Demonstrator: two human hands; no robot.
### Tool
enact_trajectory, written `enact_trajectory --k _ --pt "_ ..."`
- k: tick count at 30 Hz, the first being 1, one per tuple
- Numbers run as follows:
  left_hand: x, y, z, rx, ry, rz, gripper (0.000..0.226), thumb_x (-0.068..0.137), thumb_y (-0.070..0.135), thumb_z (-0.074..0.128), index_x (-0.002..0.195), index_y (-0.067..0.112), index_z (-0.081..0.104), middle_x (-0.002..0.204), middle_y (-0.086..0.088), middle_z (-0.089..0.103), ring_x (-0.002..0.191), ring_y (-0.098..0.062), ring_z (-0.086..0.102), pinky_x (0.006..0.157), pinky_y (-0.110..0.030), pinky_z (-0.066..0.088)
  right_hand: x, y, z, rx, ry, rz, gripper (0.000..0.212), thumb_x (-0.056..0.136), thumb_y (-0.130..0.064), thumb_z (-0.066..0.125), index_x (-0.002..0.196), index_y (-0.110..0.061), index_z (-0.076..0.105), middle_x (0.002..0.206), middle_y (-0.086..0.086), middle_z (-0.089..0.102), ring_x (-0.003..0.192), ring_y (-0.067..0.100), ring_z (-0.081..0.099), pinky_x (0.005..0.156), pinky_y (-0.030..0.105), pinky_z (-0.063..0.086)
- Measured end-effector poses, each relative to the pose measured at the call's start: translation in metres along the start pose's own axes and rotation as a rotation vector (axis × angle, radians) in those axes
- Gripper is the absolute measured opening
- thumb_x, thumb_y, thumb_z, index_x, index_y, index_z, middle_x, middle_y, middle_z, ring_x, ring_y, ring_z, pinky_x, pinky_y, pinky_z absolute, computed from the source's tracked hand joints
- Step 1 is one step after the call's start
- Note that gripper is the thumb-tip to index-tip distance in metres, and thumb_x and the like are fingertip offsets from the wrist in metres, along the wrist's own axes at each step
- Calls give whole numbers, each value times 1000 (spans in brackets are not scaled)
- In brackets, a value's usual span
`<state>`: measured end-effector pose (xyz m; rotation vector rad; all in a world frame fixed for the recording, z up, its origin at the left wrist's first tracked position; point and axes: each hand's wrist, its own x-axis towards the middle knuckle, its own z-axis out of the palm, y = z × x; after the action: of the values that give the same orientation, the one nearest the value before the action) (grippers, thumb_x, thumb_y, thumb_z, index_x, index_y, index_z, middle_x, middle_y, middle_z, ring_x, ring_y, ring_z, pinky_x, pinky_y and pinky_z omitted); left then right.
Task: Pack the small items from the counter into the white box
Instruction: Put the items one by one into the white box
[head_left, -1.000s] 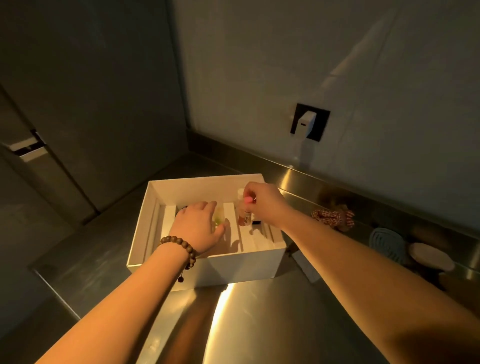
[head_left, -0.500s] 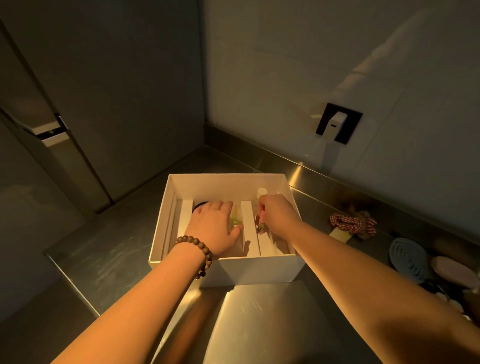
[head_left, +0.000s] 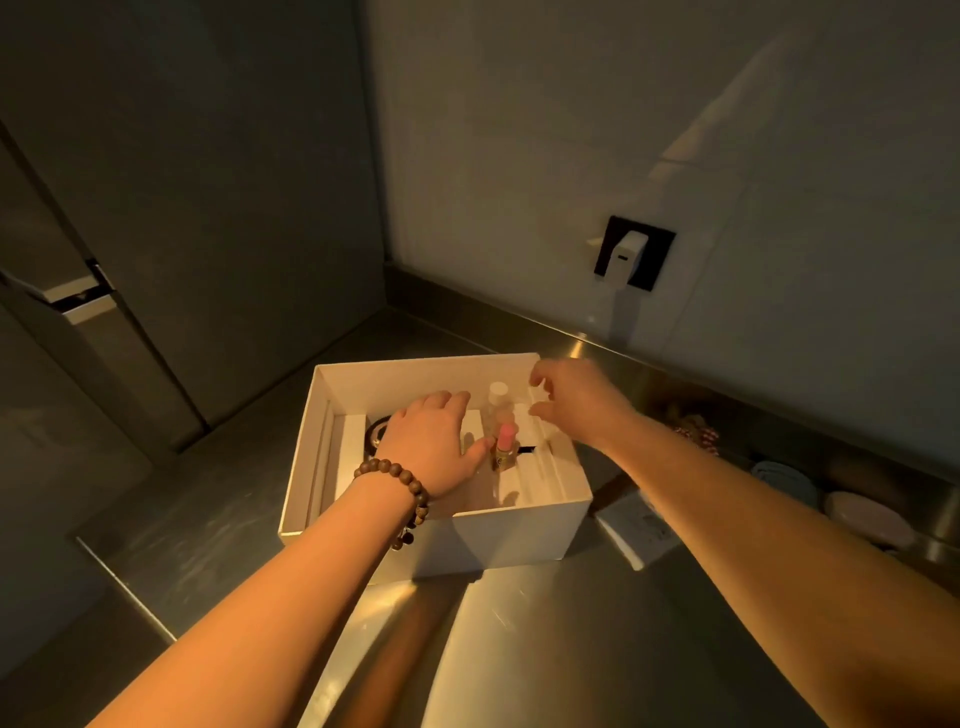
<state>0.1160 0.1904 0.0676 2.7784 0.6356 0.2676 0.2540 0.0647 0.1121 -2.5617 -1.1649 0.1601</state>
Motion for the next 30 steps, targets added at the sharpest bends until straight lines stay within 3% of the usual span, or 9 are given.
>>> enact_trajectory --k 3,6,11,16,19,21,25,28,30 --pt "5 29 -2 -41 23 62 64 87 58 40 140 24 32 140 -2 43 125 -23 42 103 -40 35 -18 38 -27 44 26 42 28 86 -19 66 114 -17 61 107 3 61 97 20 60 83 33 51" --pt "11 64 1 -16 16 143 66 86 58 42 141 23 31 140 -3 43 125 -24 41 103 -40 34 -42 85 -44 132 45 143 27 87 -16 65 113 -19 60 105 1 60 89 15 61 72 26 52" --pt "22 120 12 15 -1 236 66 85 59 44 140 23 31 141 -4 41 126 -24 40 103 -42 38 -81 157 -55 153 87 243 17 85 -15 67 102 -16 66 98 1 65 79 6 54 64 16 37" --pt "33 180 33 -24 -64 315 64 86 51 48 139 19 33 139 -8 43 125 -26 40 102 -42 35 -120 216 -50 85 116 384 14 85 -10 64 97 -8 70 95 11 69 95 27 62 79 30 42" --pt "38 210 60 -30 -119 357 60 84 49 49 135 18 37 134 -7 46 120 -27 45 99 -42 40 -137 240 -36 99 69 422 15 87 -7 57 95 -2 69 90 14 67 86 26 62 69 21 36" --pt "39 219 85 -9 -204 328 58 84 47 49 134 19 38 133 -6 47 117 -26 46 97 -41 41 -142 251 -21 115 11 405 20 90 -11 57 103 1 67 99 15 66 91 25 61 75 14 35" --pt "39 210 136 72 -366 172 68 82 53 51 138 20 32 143 -9 34 129 -28 33 106 -44 31 -148 265 15 43 -43 514 63 89 -39 60 142 -13 39 147 16 34 134 33 32 110 39 30" --pt "39 198 163 116 -401 91 82 82 61 45 146 18 16 154 -10 10 140 -31 9 113 -50 15 -148 269 40 3 -98 561 82 86 -50 60 150 -23 17 158 14 3 145 36 2 116 46 22" --pt "36 193 176 116 -410 74 84 83 64 40 147 18 12 155 -9 3 142 -30 3 114 -50 10 -146 268 53 -5 -83 589 82 88 -43 60 151 -24 11 159 13 -7 145 34 -11 116 46 18"
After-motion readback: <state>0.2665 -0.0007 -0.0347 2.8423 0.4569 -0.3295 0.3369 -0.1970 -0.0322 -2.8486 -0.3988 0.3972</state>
